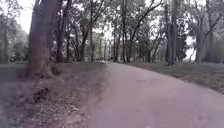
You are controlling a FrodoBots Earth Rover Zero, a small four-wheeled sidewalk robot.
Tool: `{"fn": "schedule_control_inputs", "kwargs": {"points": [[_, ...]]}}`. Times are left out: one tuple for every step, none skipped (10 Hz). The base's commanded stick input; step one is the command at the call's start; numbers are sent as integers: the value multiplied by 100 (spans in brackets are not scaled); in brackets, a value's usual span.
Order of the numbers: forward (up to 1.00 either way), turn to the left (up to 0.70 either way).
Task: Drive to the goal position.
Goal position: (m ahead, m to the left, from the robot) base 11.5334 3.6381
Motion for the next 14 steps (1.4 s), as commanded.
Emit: {"fn": "schedule_control_inputs", "kwargs": {"points": [[68,0],[68,0],[68,0],[69,0],[68,-3],[69,-14],[68,-14],[69,-13],[69,-5],[68,0],[68,0],[68,0],[69,0],[69,0]]}}
